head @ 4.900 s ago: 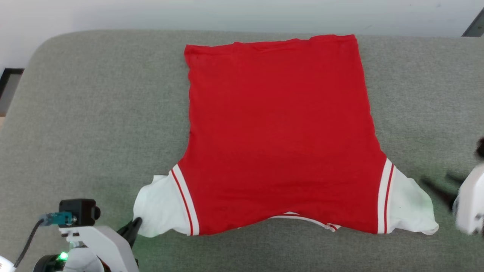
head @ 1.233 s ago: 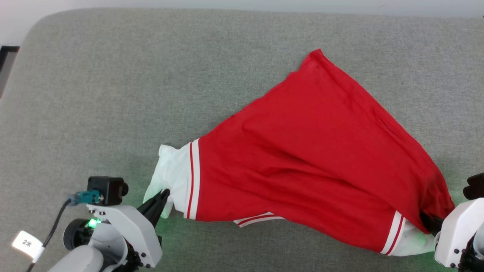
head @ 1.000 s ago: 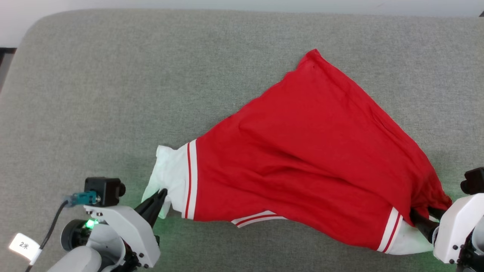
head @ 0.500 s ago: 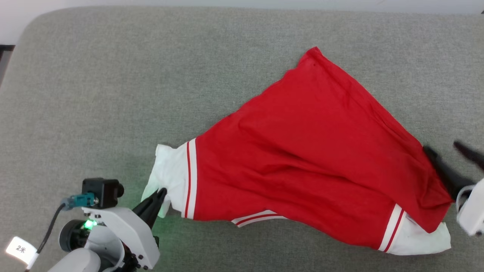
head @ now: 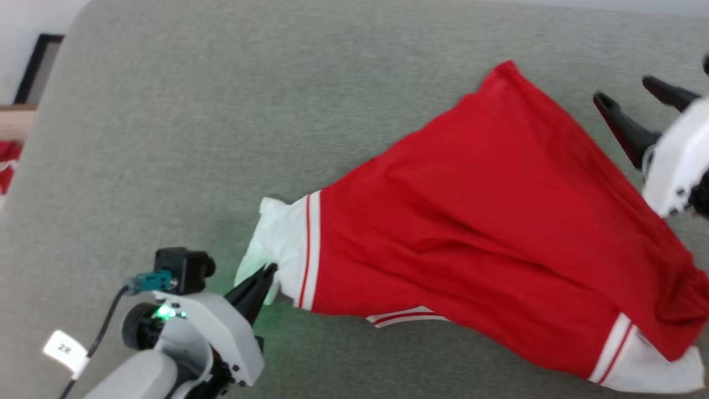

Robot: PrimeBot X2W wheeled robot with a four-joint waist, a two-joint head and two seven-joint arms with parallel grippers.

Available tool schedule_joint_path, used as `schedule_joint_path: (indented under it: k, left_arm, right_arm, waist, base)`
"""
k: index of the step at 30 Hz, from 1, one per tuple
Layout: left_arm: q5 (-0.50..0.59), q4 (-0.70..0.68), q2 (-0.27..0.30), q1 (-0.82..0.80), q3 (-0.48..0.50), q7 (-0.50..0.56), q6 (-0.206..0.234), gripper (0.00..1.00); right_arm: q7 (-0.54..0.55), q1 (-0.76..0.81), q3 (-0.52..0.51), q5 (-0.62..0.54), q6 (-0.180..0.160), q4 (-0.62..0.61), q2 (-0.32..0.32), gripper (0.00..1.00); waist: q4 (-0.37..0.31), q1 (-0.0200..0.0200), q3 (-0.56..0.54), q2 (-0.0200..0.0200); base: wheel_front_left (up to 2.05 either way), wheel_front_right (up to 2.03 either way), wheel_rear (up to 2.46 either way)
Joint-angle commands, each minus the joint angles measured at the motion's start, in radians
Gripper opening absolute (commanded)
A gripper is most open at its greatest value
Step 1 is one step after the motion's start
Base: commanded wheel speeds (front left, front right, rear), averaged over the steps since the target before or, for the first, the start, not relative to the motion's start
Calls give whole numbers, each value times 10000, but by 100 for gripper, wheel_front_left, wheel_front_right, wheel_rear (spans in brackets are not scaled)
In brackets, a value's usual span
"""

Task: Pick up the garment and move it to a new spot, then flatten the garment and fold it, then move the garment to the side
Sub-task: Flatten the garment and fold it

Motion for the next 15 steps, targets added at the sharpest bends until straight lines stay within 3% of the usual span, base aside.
schedule_joint_path:
  k: [1, 10, 15]
  left_arm:
    - [90, 61, -171, -198, -98, 0, -129, 0]
    - [269, 372, -817, -786, -426, -105, -566, 0]
    - [304, 541, -1079, -1002, -528, -176, -767, 0]
  right_arm:
    - [-98, -641, 425, 92, -16, 703, -193, 100]
    - [-136, -3288, 2575, 565, -16, 4030, -819, 100]
    - [9, -4329, 3476, 817, -16, 5267, -913, 100]
  waist:
    - [510, 0, 254, 0]
    - [1488, 0, 816, 0]
    - [1839, 0, 1076, 0]
  base:
    - [0, 0, 0]
    - [0, 0, 0]
    - [0, 0, 0]
